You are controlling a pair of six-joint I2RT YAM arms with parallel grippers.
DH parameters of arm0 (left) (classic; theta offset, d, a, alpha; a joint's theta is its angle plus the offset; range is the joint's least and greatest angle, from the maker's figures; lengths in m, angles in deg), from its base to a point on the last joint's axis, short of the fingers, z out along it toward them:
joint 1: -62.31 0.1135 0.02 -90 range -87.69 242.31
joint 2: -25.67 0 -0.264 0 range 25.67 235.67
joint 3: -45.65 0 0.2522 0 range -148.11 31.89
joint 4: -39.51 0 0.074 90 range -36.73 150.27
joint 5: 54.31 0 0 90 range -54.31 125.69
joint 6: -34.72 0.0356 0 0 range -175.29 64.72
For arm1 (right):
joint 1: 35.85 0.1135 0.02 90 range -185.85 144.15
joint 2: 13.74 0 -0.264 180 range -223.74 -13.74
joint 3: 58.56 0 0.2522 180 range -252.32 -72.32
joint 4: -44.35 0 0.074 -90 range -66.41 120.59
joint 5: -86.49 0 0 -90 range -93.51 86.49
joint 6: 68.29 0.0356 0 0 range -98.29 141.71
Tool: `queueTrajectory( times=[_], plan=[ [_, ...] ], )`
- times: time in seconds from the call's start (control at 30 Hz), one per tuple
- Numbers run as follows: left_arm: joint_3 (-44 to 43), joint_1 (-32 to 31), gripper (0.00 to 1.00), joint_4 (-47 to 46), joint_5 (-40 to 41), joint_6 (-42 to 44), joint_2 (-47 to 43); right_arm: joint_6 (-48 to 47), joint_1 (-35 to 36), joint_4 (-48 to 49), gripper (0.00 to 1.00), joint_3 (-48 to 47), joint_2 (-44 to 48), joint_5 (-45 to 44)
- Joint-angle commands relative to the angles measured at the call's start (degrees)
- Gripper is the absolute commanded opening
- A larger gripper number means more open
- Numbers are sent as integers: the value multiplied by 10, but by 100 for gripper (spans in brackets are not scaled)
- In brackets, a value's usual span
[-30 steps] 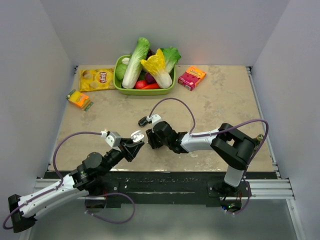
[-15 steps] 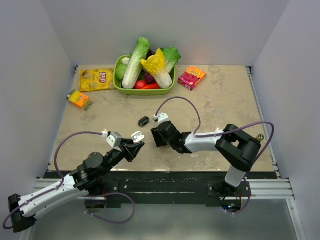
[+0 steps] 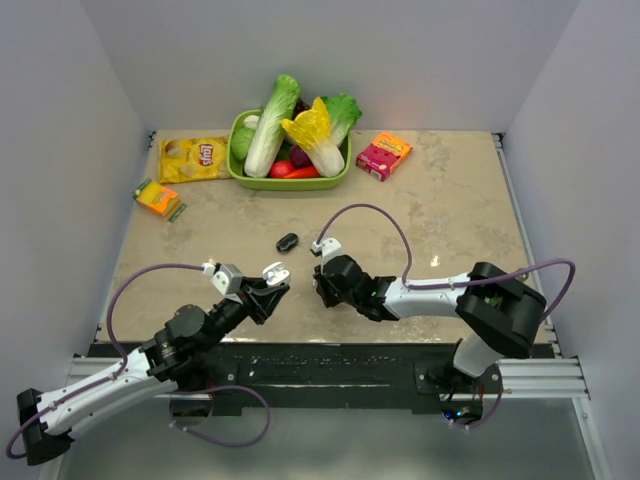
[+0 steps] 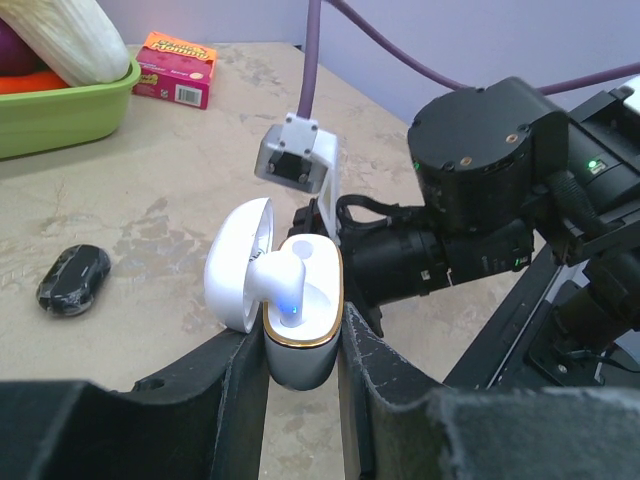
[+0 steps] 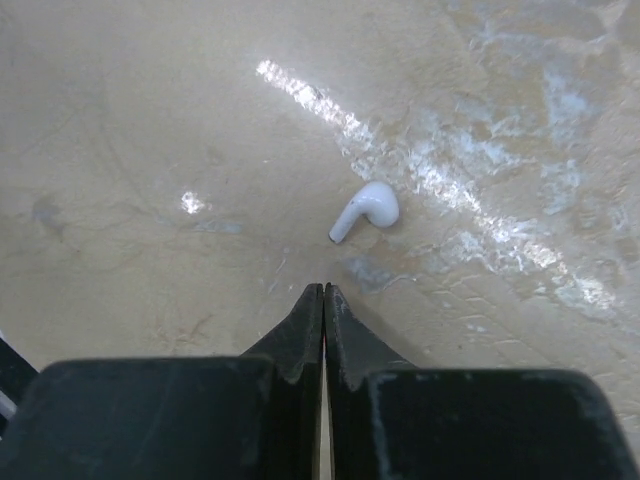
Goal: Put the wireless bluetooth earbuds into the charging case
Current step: Pick up the earbud from the center of the board.
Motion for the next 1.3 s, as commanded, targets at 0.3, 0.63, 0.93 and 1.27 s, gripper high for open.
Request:
queueTrajectory(
  times=[0.3, 0.63, 0.93, 1.27],
  plan=[
    [3, -1, 0, -19, -9, -11, -12, 63, 2, -53, 0, -30, -53, -69],
    [7, -1, 0, -22, -3, -13, -13, 100, -25, -101, 37, -54, -12, -66],
    [16, -1, 0, -24, -4, -18, -22, 151, -4, -205, 61, -172, -39, -102],
    [16, -1, 0, -20, 7, -22, -33, 200, 1, -355, 62, -303, -160, -134]
  ],
)
